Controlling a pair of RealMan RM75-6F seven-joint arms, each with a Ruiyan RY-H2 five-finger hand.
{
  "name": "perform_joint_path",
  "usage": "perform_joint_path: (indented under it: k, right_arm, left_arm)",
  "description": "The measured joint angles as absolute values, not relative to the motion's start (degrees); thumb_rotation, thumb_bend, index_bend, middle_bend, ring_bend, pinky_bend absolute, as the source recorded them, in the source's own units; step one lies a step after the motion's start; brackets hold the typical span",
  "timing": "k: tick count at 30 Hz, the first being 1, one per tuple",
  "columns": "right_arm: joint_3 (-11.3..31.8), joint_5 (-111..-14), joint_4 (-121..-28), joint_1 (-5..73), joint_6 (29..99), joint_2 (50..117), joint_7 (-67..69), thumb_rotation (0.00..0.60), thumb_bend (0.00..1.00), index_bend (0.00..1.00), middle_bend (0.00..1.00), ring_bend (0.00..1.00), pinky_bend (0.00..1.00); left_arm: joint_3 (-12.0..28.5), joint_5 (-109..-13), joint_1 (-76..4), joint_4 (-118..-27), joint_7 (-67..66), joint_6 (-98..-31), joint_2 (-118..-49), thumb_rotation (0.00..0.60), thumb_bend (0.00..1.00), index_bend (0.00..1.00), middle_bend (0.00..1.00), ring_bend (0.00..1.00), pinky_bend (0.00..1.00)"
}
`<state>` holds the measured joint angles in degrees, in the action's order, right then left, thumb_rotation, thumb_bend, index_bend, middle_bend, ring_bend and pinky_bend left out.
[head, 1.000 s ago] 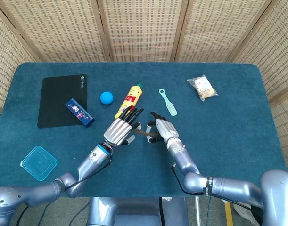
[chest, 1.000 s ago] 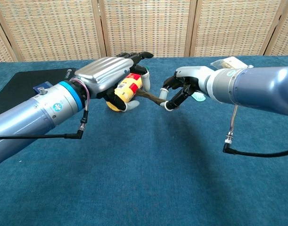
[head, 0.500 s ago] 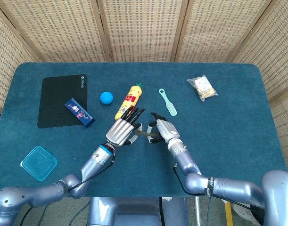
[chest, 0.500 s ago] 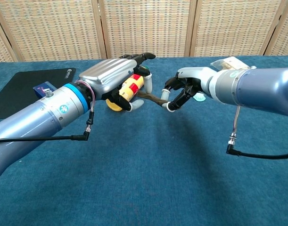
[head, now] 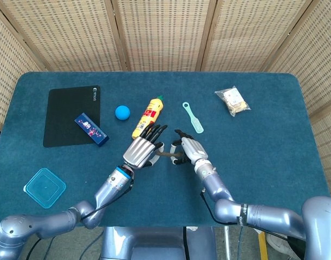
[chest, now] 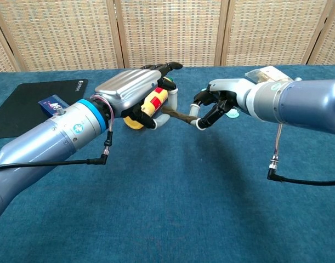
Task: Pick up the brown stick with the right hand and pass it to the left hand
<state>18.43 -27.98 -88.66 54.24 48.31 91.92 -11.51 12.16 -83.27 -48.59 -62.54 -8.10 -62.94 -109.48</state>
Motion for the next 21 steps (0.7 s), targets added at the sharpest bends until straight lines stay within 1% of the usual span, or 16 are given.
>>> perform_joint_path:
  k: [9, 15, 21]
  right_arm:
    - [18.23, -28.57, -88.93, 54.02, 48.19, 91.46, -10.96, 0.6, 0.65, 0.78, 0.1, 0.0, 0.0]
    - [18.06, -28.8, -89.0, 53.89, 48.18, 91.2, -10.73, 0.6, 0.65, 0.78, 0.1, 0.0, 0.0]
    - [17.82, -29.2, -88.75, 53.56, 48.34, 90.9, -10.4, 0.6, 0.65, 0.78, 0.1, 0.0, 0.0]
  left_arm:
    - [12.35, -82.92, -48.81, -62.15, -7.84, -63.22, -110.11, 0.6, 0.55, 0.69, 0.0, 0.0, 0.0]
    - [12.37, -82.67, -48.86, -61.82, -7.17, -63.29, -110.44, 0.6, 0.56, 0.72, 0.0, 0.0, 0.0]
    - [12.53, -82.23, -48.61, -61.89, -5.93, -63.48, -110.39, 0.6, 0.57, 0.73, 0.0, 0.0, 0.0]
